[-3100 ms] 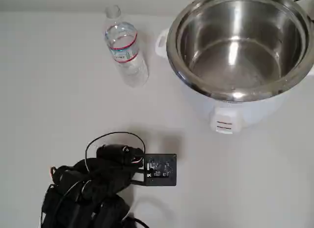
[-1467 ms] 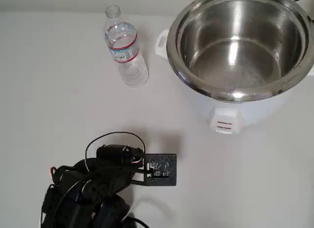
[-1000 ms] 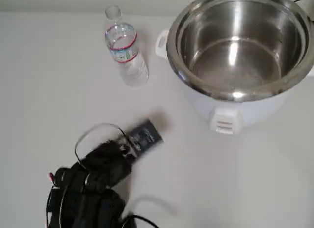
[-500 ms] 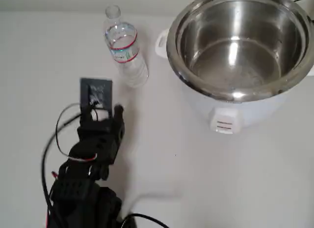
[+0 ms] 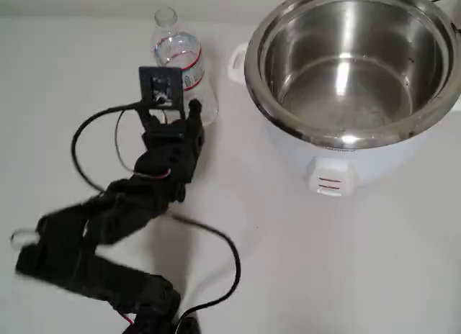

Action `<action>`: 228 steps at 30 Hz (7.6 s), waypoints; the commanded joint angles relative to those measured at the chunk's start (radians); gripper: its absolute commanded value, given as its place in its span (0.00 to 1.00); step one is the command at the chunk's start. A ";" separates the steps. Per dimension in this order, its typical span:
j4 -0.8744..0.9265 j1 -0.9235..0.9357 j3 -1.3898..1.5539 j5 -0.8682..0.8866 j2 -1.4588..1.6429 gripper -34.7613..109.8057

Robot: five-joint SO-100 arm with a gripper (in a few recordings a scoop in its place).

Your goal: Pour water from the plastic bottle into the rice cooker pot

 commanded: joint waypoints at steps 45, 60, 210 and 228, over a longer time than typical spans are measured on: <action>0.342 0.018 -0.660 0.104 0.206 0.30; 1.088 0.244 -1.109 0.839 0.413 0.29; 1.462 0.316 -1.646 1.540 0.060 0.29; 1.526 -0.067 -1.255 0.342 0.419 0.28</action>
